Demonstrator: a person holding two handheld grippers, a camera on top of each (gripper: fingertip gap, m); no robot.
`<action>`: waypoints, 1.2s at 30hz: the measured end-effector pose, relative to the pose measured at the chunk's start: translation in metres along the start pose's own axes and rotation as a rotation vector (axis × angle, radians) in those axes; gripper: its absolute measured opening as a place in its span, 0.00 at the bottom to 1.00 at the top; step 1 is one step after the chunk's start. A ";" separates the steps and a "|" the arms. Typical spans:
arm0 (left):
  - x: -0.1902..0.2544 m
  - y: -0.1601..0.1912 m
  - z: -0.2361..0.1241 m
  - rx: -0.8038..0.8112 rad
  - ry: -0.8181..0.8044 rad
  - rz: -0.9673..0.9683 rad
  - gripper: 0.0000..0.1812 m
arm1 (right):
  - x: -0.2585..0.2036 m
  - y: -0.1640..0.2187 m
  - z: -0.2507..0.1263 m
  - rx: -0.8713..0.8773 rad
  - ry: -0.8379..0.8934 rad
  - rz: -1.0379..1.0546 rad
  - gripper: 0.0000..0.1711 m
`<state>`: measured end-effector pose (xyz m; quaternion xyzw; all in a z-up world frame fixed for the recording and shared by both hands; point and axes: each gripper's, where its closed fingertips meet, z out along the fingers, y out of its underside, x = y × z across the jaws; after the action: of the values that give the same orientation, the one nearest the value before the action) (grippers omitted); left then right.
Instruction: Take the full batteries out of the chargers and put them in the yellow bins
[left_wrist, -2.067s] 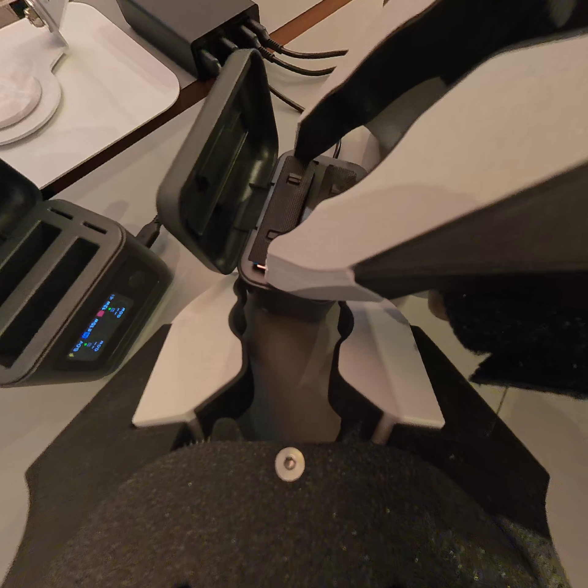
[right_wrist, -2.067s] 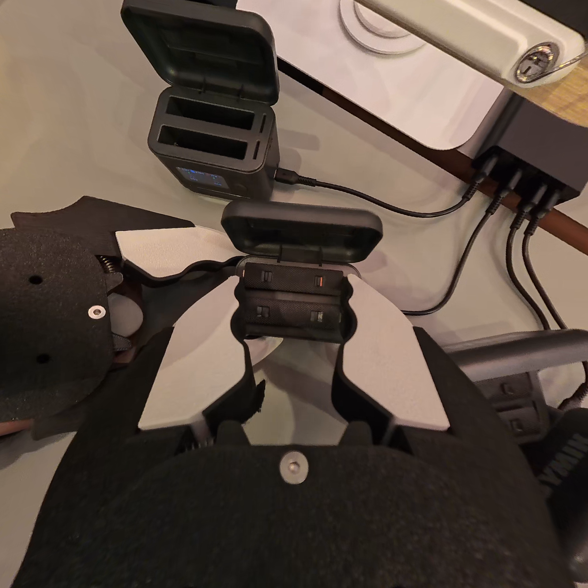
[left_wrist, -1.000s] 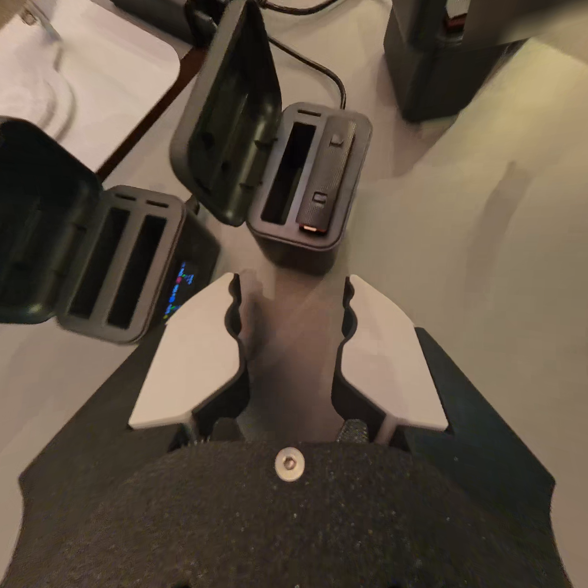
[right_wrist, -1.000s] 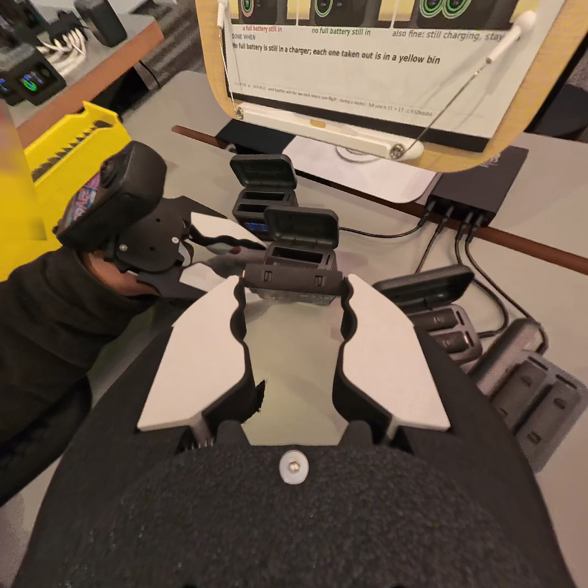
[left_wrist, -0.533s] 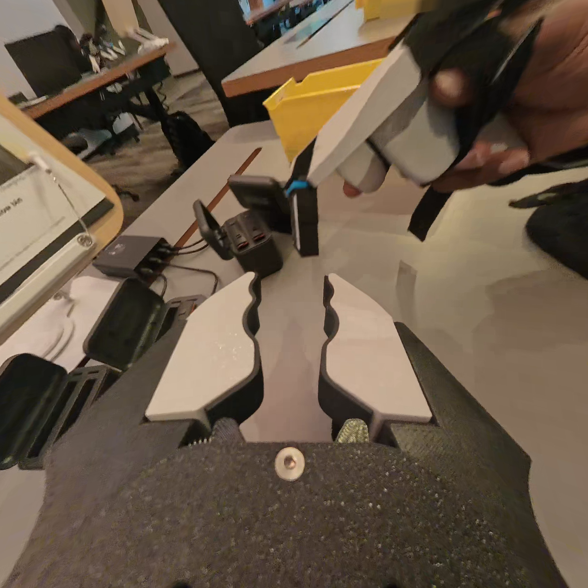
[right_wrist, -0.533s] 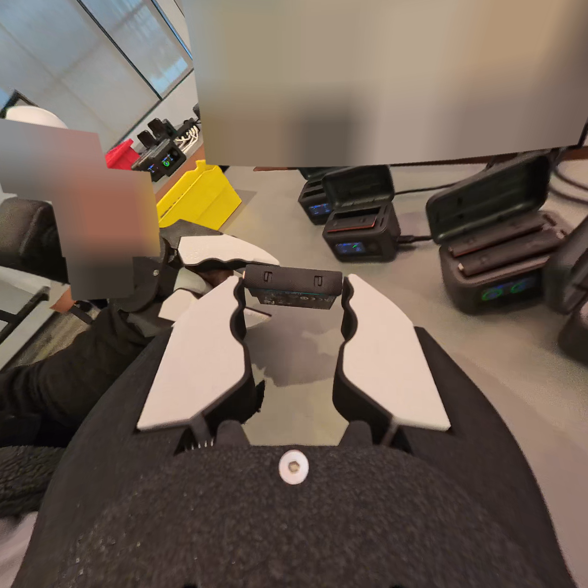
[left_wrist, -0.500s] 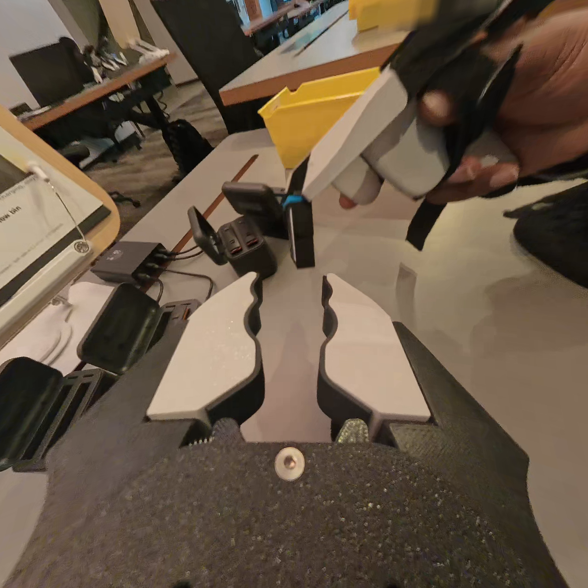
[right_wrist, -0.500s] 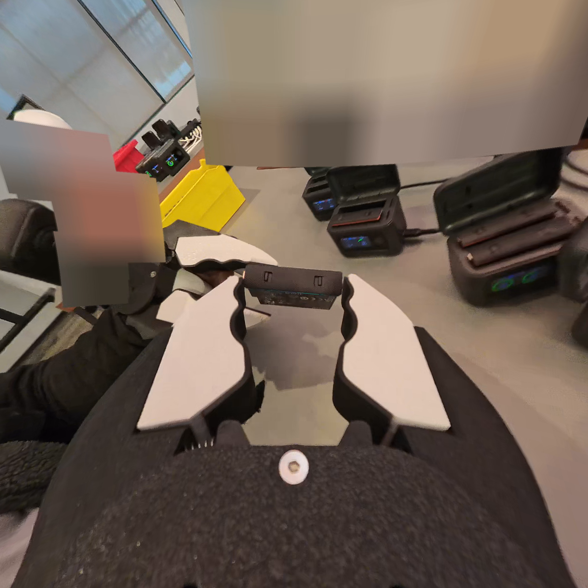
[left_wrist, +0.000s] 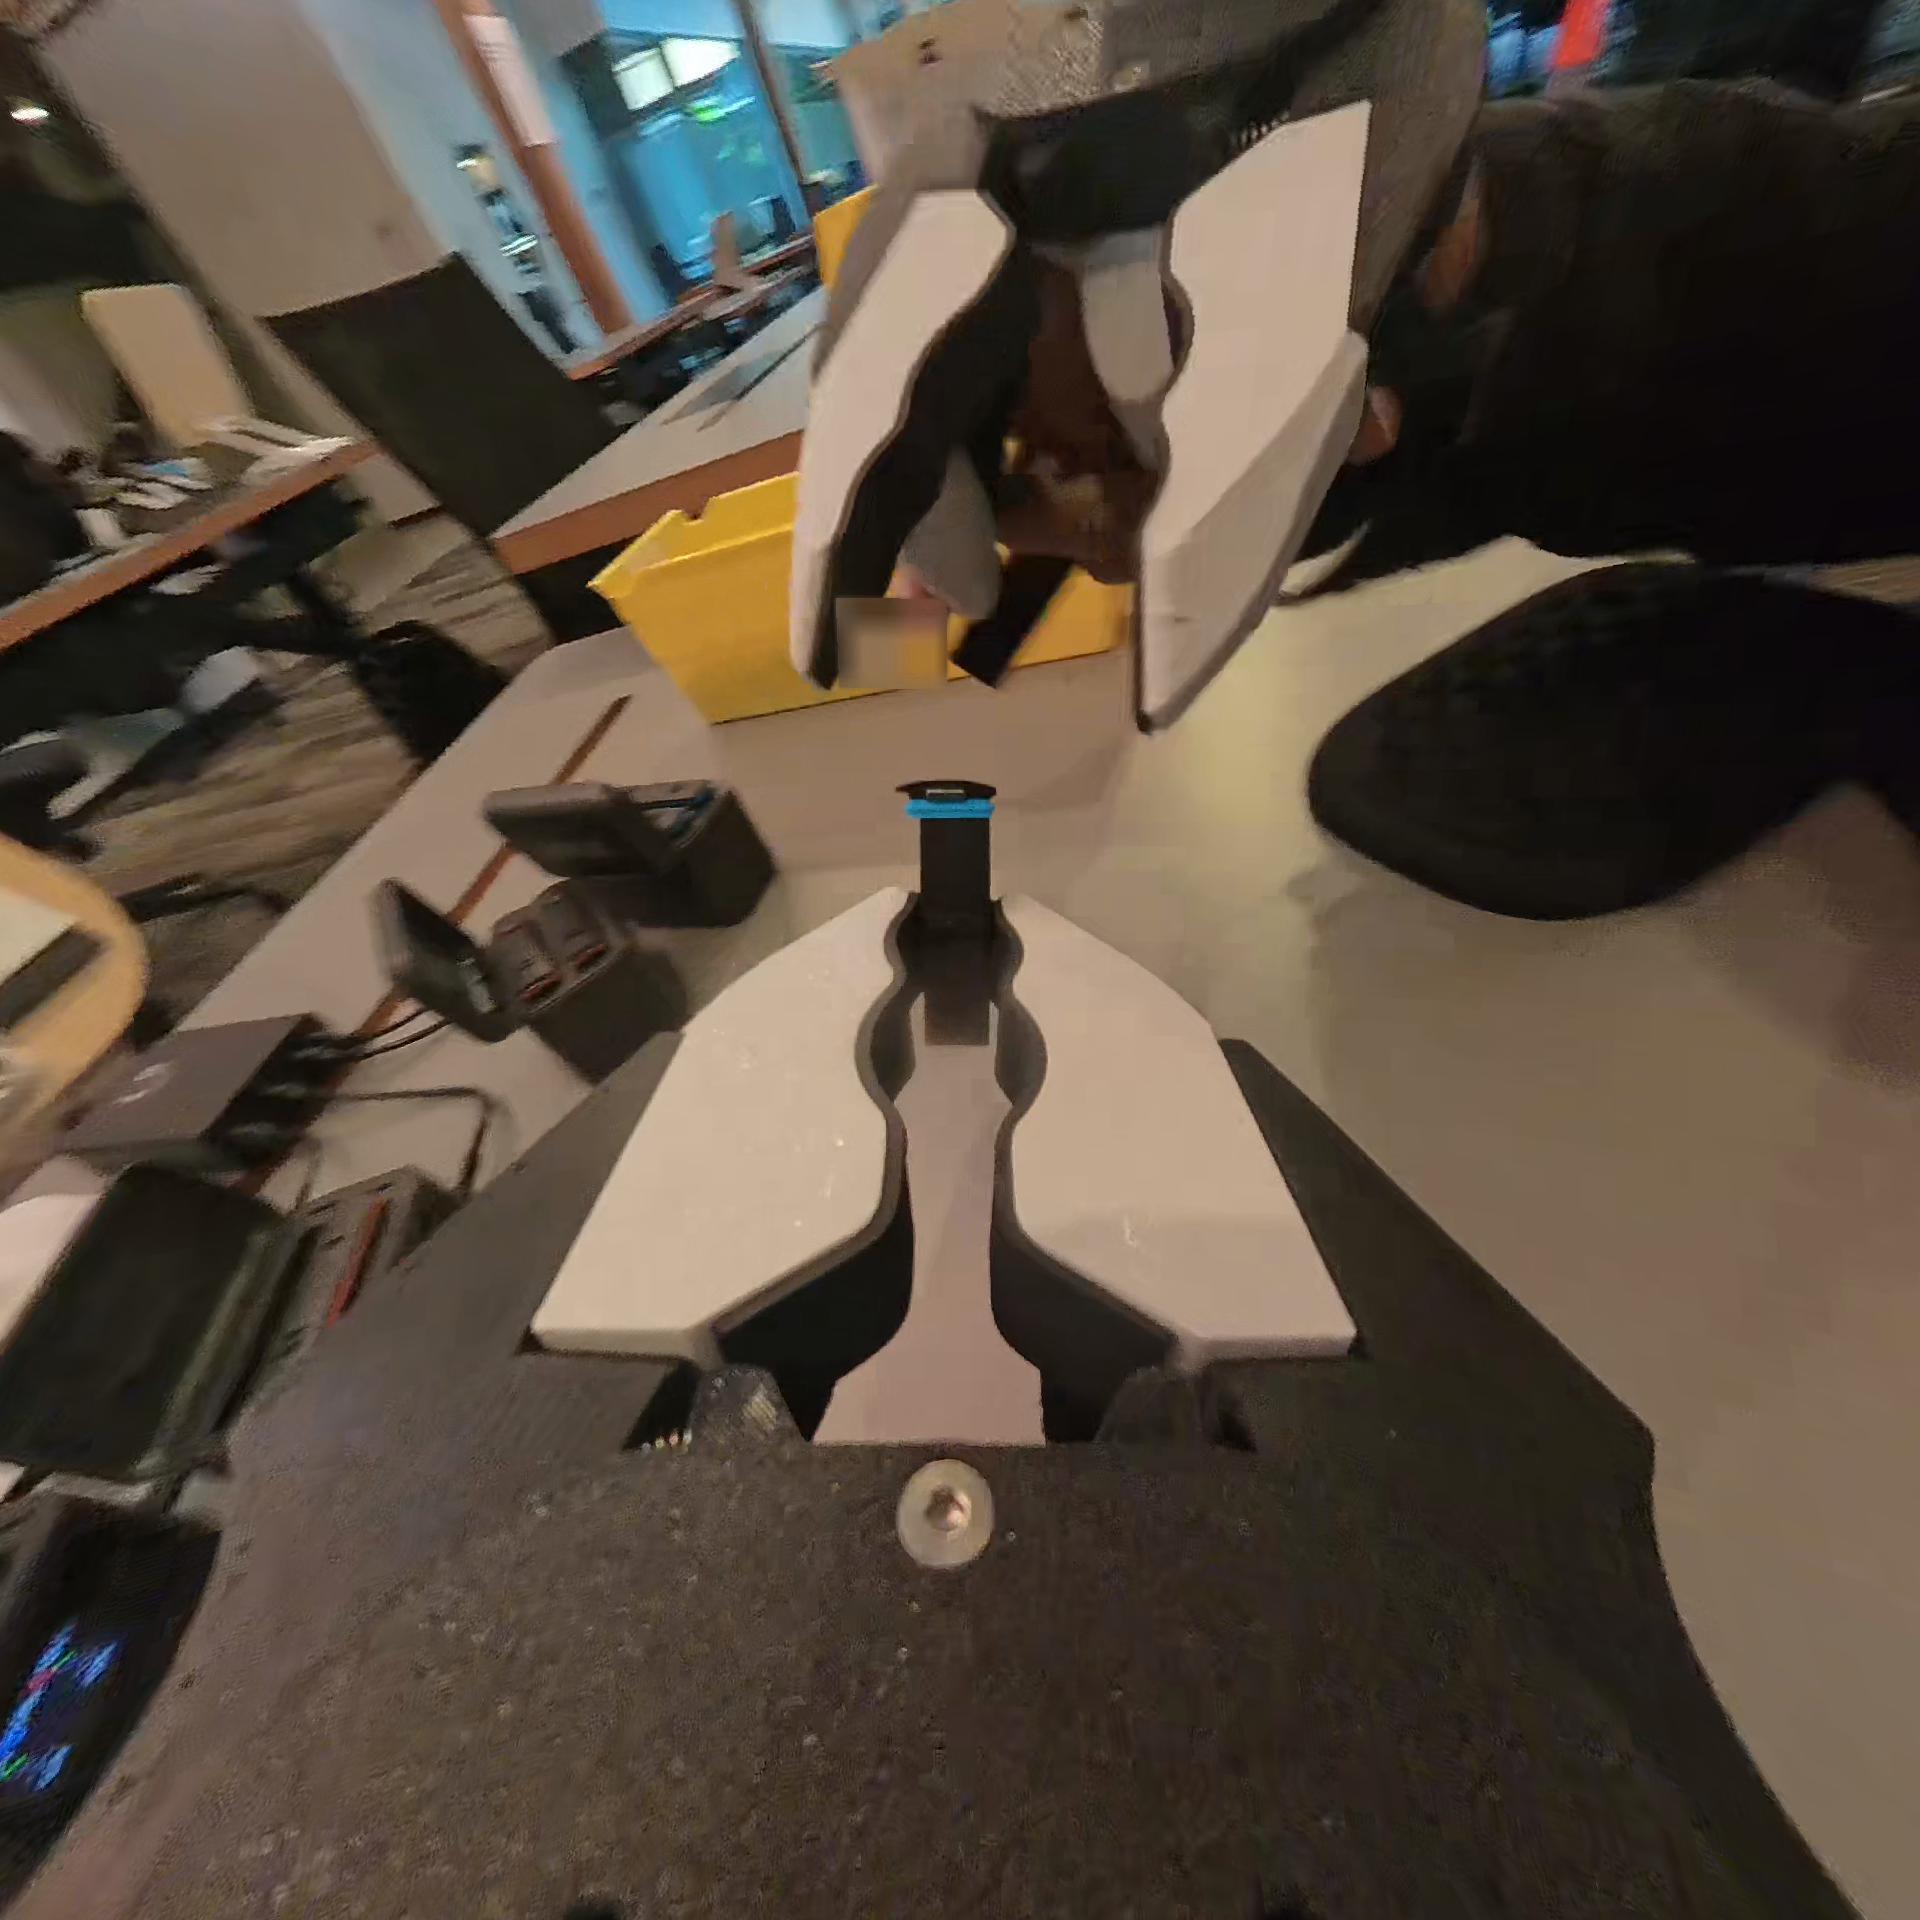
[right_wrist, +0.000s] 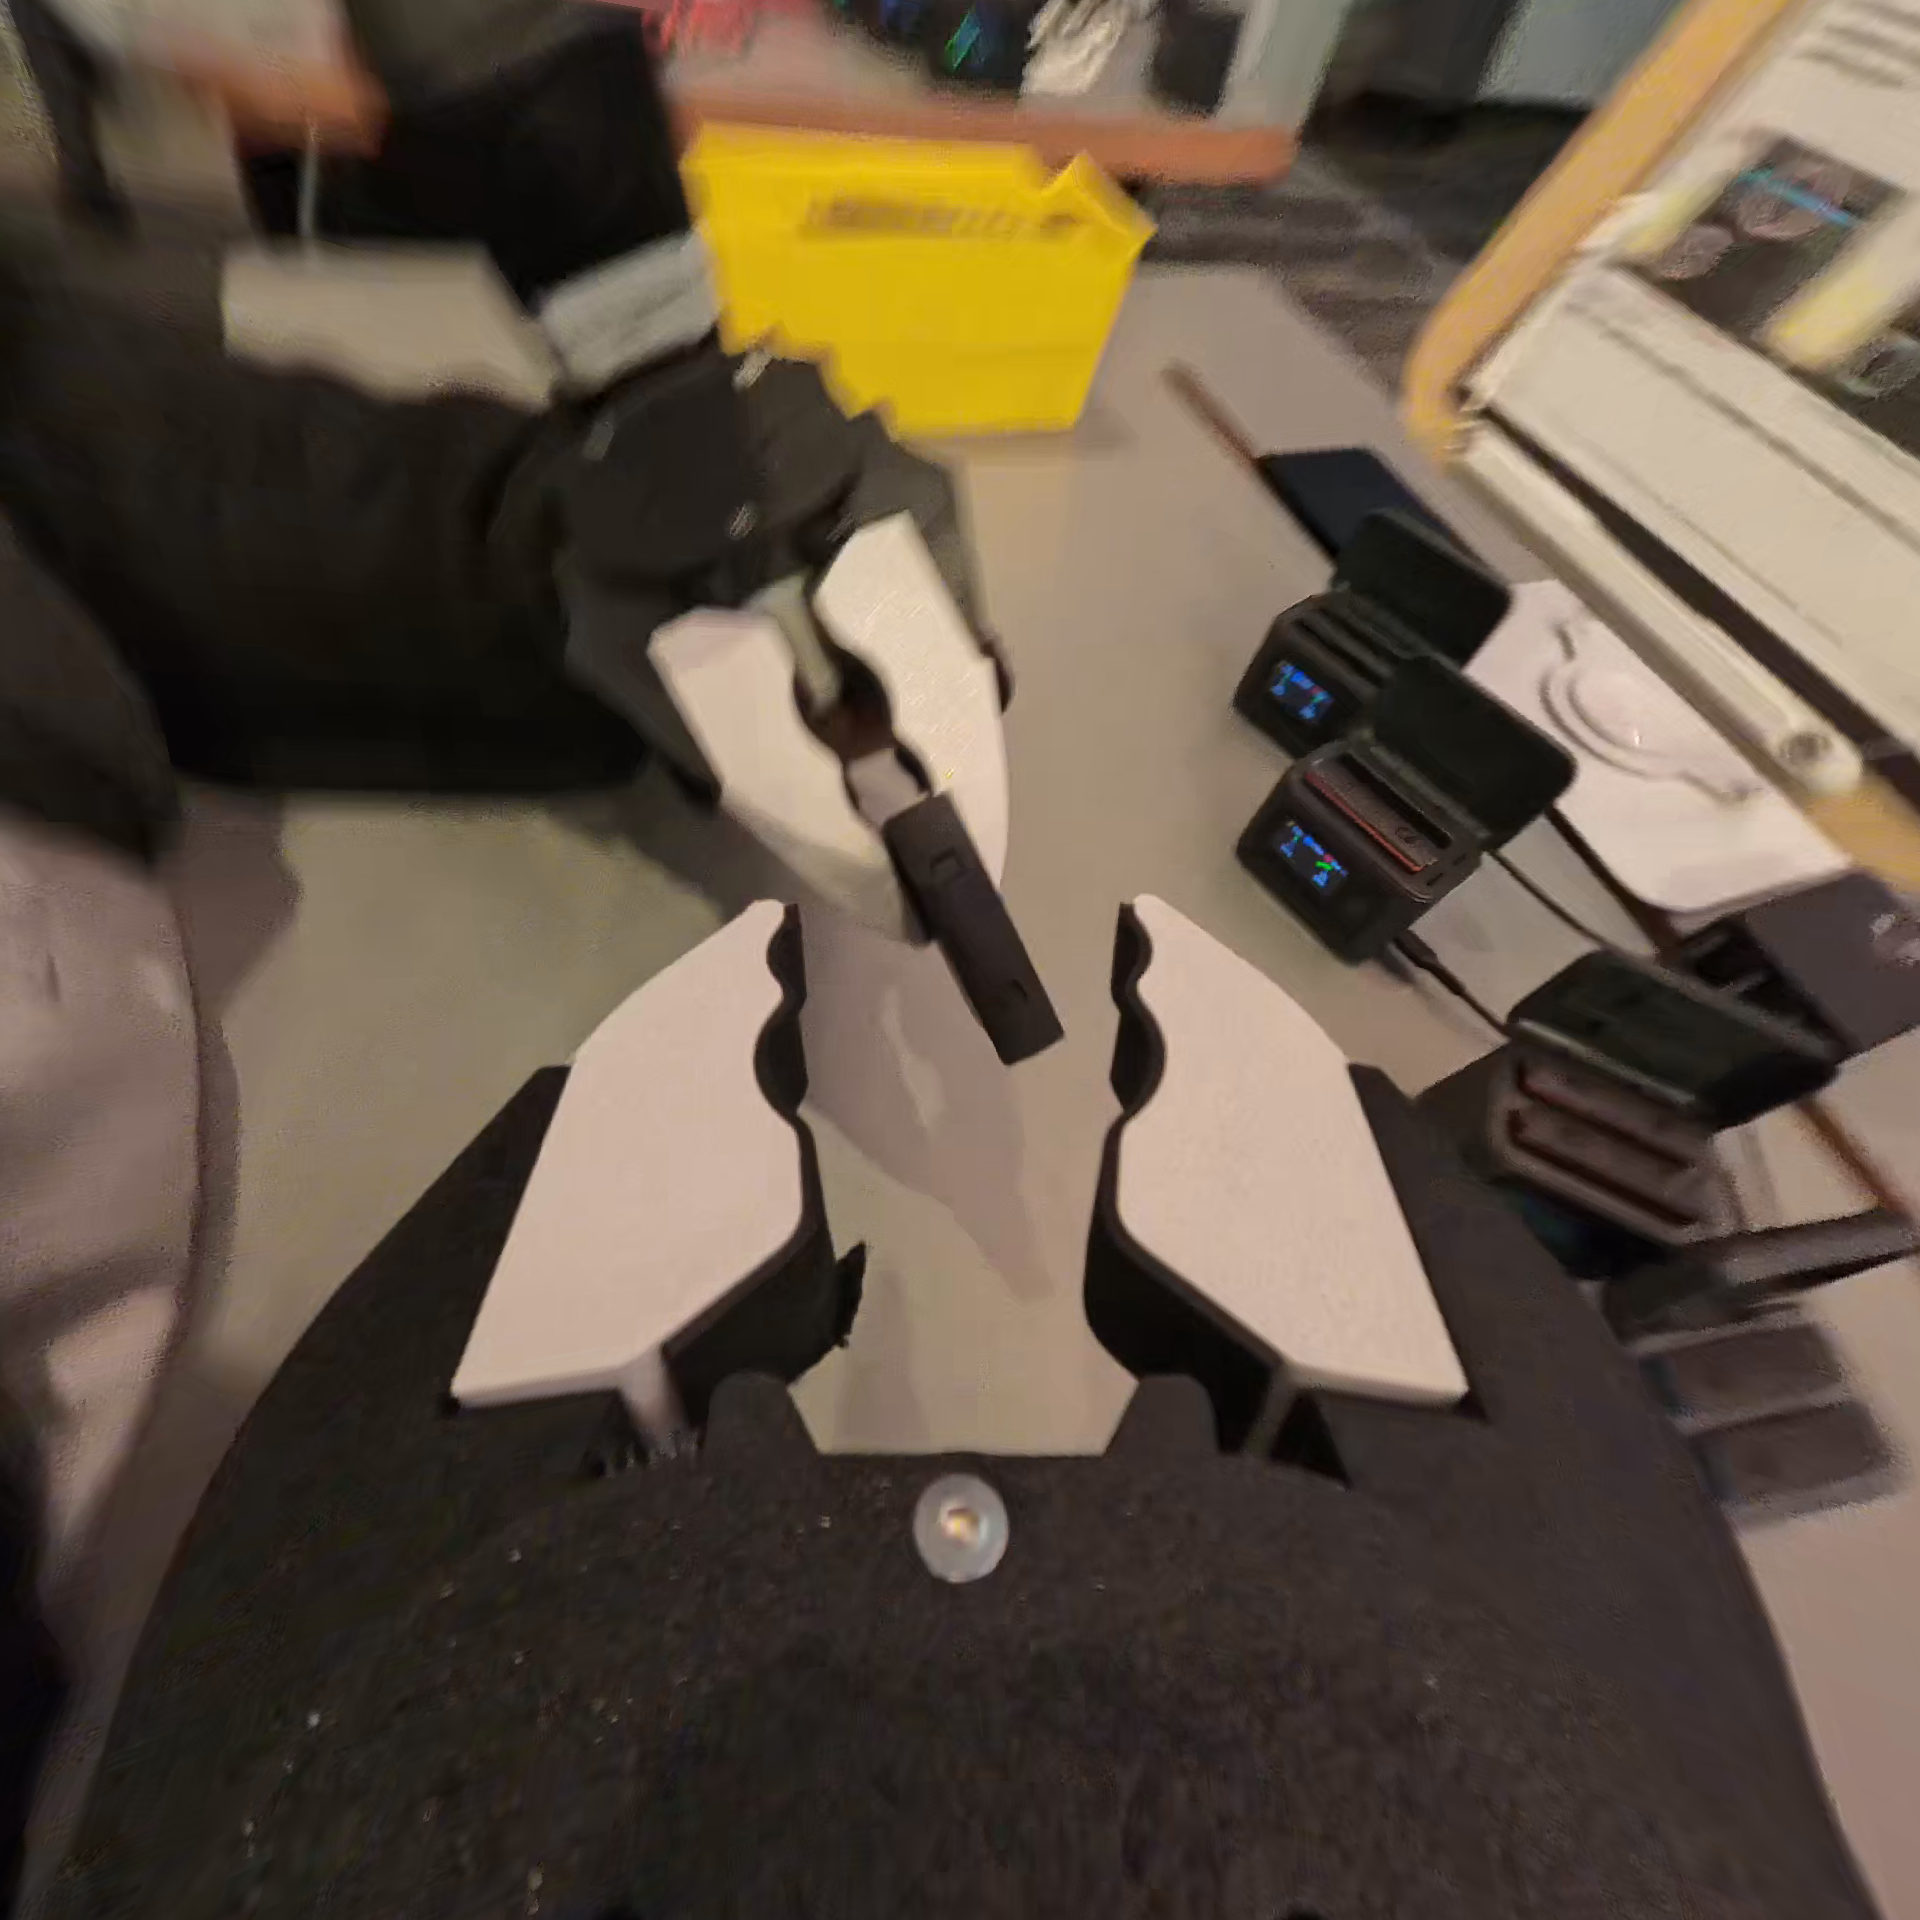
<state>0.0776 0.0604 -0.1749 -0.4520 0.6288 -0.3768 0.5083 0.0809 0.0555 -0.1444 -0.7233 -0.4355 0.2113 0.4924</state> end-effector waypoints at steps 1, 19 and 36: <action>0.006 -0.002 0.000 0.014 0.033 -0.002 0.06 | -0.006 0.006 -0.002 -0.086 -0.024 -0.112 0.34; 0.028 -0.016 0.002 0.074 0.139 -0.004 0.06 | -0.018 0.030 -0.002 -0.297 -0.100 -0.349 0.14; -0.013 -0.007 -0.001 0.070 -0.044 -0.120 0.15 | 0.106 -0.023 -0.133 -0.551 0.232 -0.481 0.08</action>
<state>0.0785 0.0702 -0.1640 -0.4791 0.5758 -0.4180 0.5141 0.2251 0.0772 -0.0543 -0.7247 -0.5747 -0.1185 0.3613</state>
